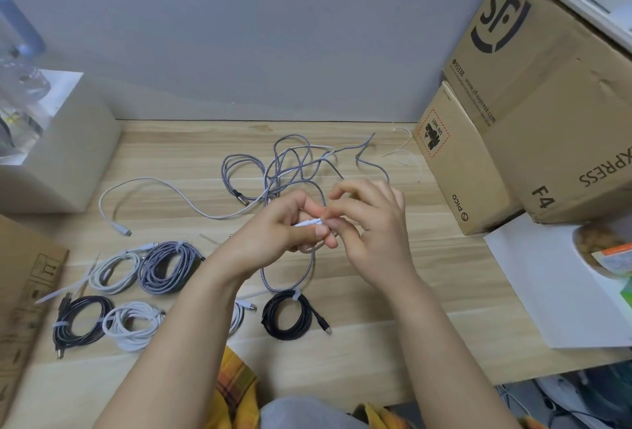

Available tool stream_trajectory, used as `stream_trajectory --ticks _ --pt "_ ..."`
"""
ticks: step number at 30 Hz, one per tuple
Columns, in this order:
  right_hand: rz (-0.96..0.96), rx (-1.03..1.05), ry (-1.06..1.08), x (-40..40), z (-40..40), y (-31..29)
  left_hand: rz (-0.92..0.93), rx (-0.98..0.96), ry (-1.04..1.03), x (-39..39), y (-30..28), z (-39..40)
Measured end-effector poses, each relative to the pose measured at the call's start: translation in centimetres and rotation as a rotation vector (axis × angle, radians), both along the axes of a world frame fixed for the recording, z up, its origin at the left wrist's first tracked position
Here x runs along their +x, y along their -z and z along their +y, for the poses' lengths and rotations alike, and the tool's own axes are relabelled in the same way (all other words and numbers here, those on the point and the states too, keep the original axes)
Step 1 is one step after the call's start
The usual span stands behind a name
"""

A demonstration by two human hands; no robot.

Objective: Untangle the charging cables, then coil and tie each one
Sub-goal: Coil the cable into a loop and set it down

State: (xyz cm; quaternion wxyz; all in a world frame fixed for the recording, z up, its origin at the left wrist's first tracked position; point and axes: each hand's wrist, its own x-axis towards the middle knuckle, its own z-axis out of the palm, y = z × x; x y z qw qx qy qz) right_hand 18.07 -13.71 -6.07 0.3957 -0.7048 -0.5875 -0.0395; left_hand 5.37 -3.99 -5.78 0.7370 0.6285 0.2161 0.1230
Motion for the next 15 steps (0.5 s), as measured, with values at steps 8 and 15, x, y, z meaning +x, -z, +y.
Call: stream_trajectory --ticks 8,15 --pt "0.317 0.183 -0.119 -3.6 0.9 -2.9 0.21 0.506 0.042 2.3 0.0 -1.3" --pt "0.724 0.097 -0.22 -1.1 -0.7 -2.0 0.075 0.18 -0.025 2.2 1.4 -0.7"
